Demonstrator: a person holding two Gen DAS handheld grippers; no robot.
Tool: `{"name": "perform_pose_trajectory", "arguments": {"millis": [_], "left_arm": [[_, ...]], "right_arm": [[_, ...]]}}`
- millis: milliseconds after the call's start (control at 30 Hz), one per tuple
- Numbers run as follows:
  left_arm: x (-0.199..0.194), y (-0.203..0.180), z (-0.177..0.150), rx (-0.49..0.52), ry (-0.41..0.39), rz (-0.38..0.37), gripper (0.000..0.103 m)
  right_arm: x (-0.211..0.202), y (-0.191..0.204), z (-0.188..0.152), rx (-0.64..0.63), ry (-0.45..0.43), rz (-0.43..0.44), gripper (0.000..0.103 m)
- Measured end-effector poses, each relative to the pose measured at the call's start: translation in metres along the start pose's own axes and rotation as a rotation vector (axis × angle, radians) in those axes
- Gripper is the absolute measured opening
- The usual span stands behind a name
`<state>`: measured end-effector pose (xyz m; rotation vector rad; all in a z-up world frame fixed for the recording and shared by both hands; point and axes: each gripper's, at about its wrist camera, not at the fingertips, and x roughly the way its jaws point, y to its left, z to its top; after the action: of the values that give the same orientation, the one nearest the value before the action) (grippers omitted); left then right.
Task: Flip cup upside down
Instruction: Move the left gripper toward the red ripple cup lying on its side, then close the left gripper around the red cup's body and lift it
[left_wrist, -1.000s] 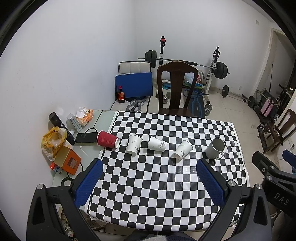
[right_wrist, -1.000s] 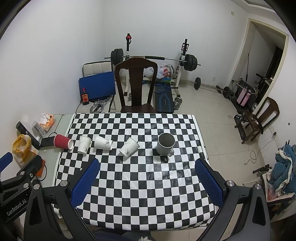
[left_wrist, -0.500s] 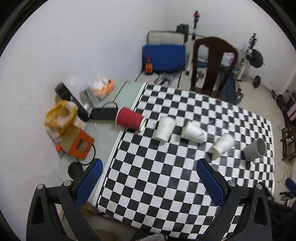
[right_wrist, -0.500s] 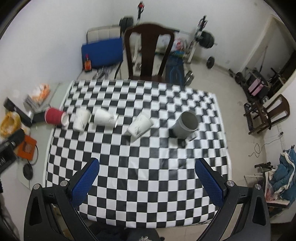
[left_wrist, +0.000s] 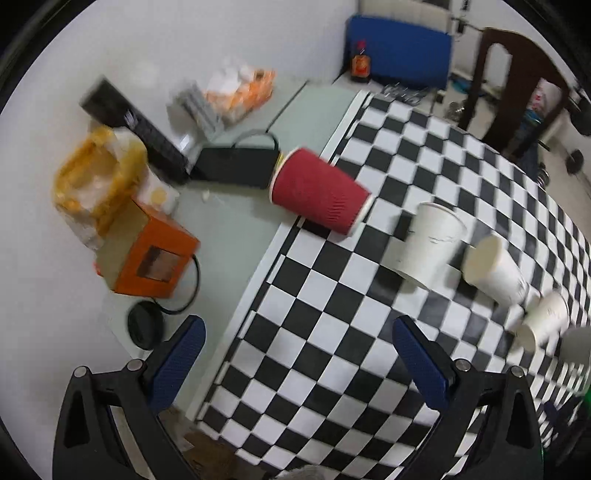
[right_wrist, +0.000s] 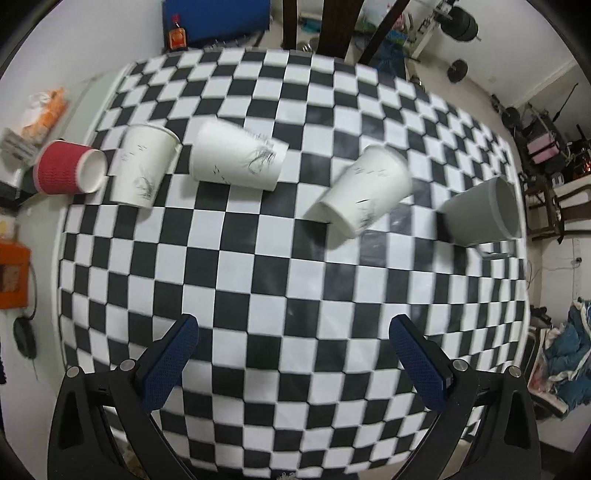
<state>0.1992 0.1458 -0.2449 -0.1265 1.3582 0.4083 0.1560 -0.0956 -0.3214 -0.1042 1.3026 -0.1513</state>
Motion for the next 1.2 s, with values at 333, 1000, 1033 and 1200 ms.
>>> {"name": "perform_pose_trajectory", "arguments": {"millis": [333,1000,1033,1200], "left_arm": [[0.111,0.035,0.068,-0.412,0.196,-0.255,0.096],[0.151,-0.013,0.129,-0.256,0.103,-0.180,0.074],[0.146,-0.015,0.126,-0.219,0.082,-0.166,0.073],[0.118,-0.017,0.102,-0.066,-0.004,-0.095,0.073]], "right_arm": [[0.080,0.028,0.027,0.108,0.088,-0.016,0.103],[0.101,0.014,0.042,0.253,0.153,0.007,0.103],[0.100,0.012,0.042,0.252,0.153,0.008,0.103],[0.098,-0.008,0.039,0.234,0.142,0.030,0.103]]}}
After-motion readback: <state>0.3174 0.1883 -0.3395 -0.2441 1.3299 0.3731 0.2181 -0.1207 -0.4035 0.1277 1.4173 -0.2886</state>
